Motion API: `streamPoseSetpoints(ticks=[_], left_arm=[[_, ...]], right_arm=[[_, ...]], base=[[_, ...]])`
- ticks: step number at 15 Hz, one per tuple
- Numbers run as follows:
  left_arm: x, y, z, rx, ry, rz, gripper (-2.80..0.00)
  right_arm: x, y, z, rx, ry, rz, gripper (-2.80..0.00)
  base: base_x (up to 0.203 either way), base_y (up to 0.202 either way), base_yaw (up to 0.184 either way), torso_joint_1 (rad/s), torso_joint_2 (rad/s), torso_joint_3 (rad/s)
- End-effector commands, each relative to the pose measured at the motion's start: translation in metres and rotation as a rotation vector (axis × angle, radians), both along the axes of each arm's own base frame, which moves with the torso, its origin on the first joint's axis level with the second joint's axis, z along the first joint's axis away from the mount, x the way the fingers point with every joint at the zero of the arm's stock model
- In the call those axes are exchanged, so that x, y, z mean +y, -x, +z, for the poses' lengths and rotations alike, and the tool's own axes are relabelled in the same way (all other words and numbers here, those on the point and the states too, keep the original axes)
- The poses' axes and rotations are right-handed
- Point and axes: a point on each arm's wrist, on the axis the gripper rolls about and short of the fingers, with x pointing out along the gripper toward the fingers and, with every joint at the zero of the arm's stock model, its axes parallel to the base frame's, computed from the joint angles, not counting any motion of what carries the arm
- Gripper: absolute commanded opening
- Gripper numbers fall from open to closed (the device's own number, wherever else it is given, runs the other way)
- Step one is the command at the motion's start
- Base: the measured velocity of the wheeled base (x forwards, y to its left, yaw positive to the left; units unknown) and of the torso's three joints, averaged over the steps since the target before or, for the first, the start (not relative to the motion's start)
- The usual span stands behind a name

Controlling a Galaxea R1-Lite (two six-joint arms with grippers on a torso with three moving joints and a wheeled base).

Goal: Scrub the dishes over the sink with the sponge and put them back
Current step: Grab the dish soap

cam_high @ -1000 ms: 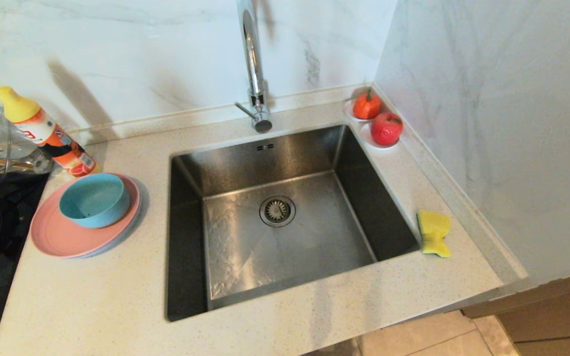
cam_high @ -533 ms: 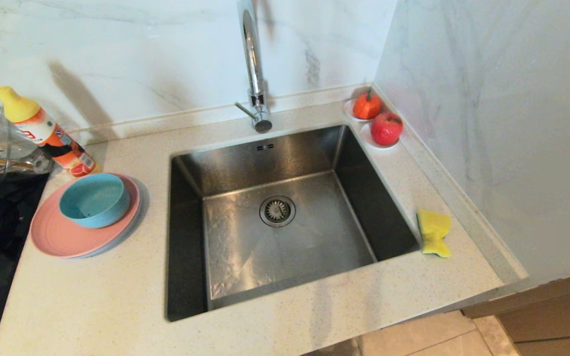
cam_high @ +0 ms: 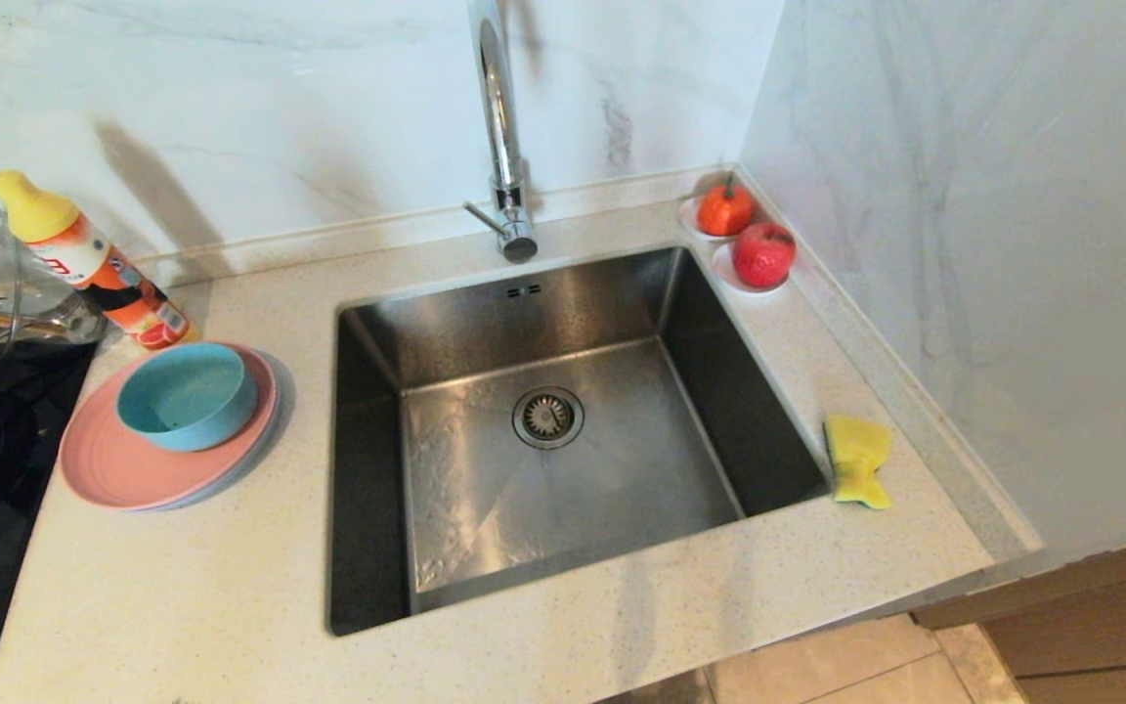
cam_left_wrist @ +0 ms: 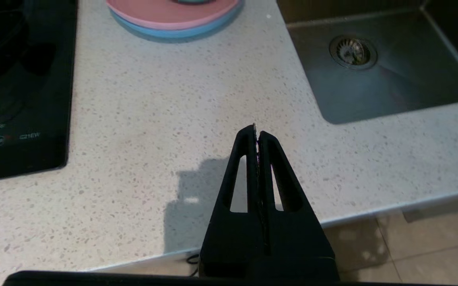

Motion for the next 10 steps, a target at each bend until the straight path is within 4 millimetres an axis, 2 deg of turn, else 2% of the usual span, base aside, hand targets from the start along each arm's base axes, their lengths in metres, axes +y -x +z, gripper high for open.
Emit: streamPoseSetpoints(ticks=[1, 3, 5, 6, 8, 10], left_arm=[[0.0, 0.001, 0.006, -0.028, 0.011, 0.013, -2.8], [0.001, 0.015, 0.044, -0.15, 0.012, 0.051, -2.8], [0.002, 0.034, 0.095, -0.265, 0.011, 0.073, -2.8], [0.002, 0.037, 0.124, -0.284, 0.013, 0.08, -2.8], [0.001, 0.017, 0.174, -0.231, 0.013, 0.11, -2.8], [0.002, -0.022, 0.216, -0.154, 0.022, 0.158, -2.8]], right_arm=[[0.0, 0.0, 0.0, -0.001, 0.0, 0.001, -2.8], [0.0, 0.0, 0.0, -0.001, 0.0, 0.001, -2.8], [0.0, 0.0, 0.0, -0.001, 0.0, 0.001, -2.8], [0.0, 0.0, 0.0, -0.001, 0.0, 0.001, -2.8], [0.0, 0.0, 0.0, -0.001, 0.0, 0.001, -2.8], [0.0, 0.0, 0.0, -0.001, 0.0, 0.001, -2.8]], base=[[0.0, 0.0, 0.0, 0.0, 0.0, 0.0], [0.0, 0.0, 0.0, 0.0, 0.0, 0.0], [0.0, 0.0, 0.0, 0.0, 0.0, 0.0], [0.0, 0.0, 0.0, 0.0, 0.0, 0.0], [0.0, 0.0, 0.0, 0.0, 0.0, 0.0], [0.0, 0.0, 0.0, 0.0, 0.0, 0.0]])
